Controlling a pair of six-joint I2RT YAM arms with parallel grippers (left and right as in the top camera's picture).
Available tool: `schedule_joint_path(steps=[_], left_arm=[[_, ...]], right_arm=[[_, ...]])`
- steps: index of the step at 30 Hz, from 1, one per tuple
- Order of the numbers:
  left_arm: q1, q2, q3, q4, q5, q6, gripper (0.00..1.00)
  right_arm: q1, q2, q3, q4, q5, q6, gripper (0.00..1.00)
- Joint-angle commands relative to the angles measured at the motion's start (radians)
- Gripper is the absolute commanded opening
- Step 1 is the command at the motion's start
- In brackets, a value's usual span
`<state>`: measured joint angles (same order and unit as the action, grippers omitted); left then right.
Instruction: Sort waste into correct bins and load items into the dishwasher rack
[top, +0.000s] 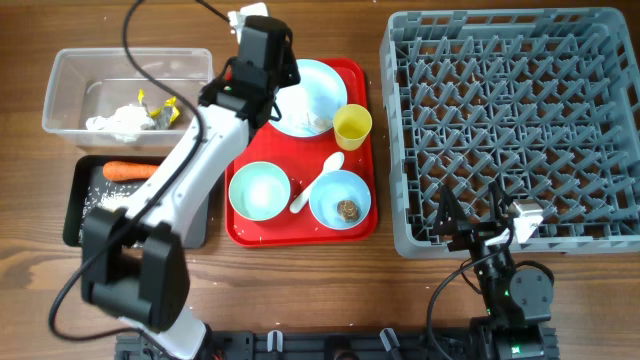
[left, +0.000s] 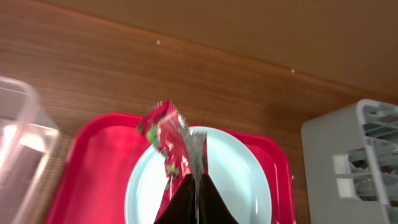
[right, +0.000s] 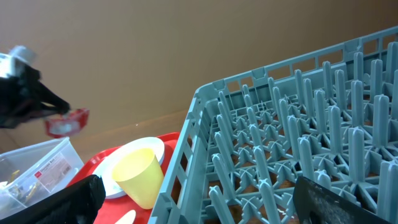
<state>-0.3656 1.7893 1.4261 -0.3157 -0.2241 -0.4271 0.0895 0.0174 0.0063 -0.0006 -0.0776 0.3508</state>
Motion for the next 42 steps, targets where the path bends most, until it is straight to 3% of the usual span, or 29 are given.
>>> schedule_joint_path(steps=[1, 11, 19, 23, 25, 26, 34, 36, 39, 42], left_arm=[[0.031, -0.079, 0.001, -0.05, -0.117, 0.002, 0.04], [0.208, -0.1, 0.001, -0.193, -0.122, 0.001, 0.04], [0.275, -0.098, 0.001, -0.182, 0.18, 0.001, 0.04], [0.228, -0.098, 0.001, -0.183, 0.212, 0.001, 0.04], [0.2, -0.098, 0.001, -0.209, 0.212, 0.002, 0.09], [0.187, -0.098, 0.001, -0.234, 0.212, 0.002, 0.17], [0.108, -0.083, 0.001, -0.56, 0.216, -0.005, 0.44], [0.098, -0.078, 0.001, -0.599, 0.214, -0.028, 0.45], [0.086, -0.061, -0.005, -0.613, 0.204, -0.069, 0.37], [0.086, -0.038, -0.019, -0.613, 0.173, -0.108, 0.38]], right_arm=[[0.003, -0.006, -0.001, 0.003, 0.01, -0.007, 1.0], [0.003, -0.006, -0.001, 0.003, 0.01, -0.008, 1.0], [0.003, -0.006, -0.001, 0.003, 0.01, -0.008, 1.0], [0.003, -0.006, -0.001, 0.003, 0.01, -0.008, 1.0], [0.003, -0.006, -0.001, 0.003, 0.01, -0.008, 1.0], [0.003, -0.006, -0.001, 0.003, 0.01, -0.007, 1.0], [0.003, -0.006, -0.001, 0.003, 0.01, -0.007, 1.0], [0.003, -0.006, -0.001, 0.003, 0.01, -0.008, 1.0], [0.003, -0.006, -0.001, 0.003, 0.01, -0.007, 1.0], [0.003, -0.006, -0.001, 0.003, 0.01, -0.008, 1.0]])
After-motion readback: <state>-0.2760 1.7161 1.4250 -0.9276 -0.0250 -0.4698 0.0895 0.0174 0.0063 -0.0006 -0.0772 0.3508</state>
